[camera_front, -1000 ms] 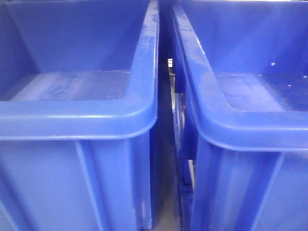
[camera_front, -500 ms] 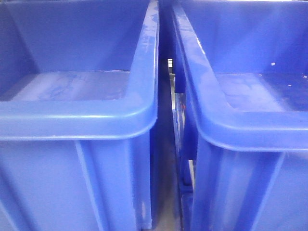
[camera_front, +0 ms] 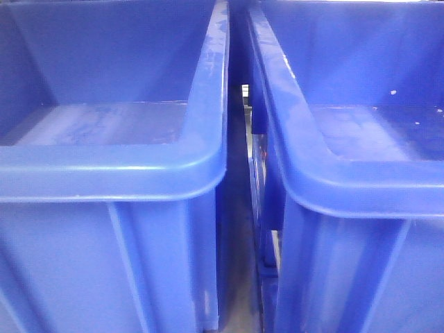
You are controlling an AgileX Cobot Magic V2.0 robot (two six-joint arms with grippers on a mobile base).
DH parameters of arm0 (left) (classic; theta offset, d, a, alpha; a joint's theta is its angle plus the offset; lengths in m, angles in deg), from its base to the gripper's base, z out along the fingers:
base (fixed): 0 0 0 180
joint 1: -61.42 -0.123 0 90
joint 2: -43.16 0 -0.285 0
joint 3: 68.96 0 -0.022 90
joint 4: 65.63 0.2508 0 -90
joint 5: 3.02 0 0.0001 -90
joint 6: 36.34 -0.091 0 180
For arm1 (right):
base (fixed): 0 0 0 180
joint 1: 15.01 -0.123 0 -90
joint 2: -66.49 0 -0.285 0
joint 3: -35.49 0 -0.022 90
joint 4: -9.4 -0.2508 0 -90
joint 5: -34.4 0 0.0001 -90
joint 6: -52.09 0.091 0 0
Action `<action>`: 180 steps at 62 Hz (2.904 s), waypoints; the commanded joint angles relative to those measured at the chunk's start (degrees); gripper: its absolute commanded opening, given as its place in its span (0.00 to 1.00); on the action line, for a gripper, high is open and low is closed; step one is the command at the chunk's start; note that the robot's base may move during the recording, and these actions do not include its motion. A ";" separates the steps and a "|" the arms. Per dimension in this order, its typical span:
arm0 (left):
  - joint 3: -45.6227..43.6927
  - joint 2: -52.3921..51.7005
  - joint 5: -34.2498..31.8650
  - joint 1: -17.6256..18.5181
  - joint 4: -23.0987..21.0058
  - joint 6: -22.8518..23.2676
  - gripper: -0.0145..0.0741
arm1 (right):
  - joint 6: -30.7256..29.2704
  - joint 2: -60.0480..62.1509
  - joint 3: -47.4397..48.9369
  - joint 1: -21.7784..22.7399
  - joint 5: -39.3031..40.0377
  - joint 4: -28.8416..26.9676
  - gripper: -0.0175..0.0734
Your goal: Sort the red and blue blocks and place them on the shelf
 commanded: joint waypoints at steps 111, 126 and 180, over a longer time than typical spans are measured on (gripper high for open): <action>2.06 -1.11 -4.51 0.18 -0.49 0.11 0.26 | -0.17 0.91 -0.86 14.11 -2.14 -2.26 0.25; 2.06 -1.11 -4.51 0.18 -0.49 0.11 0.26 | -0.17 0.91 -0.86 14.11 -0.44 -2.26 0.25; 2.06 -1.11 -4.51 0.18 -0.49 0.11 0.26 | -0.17 0.86 -0.86 14.11 -0.43 -2.26 0.25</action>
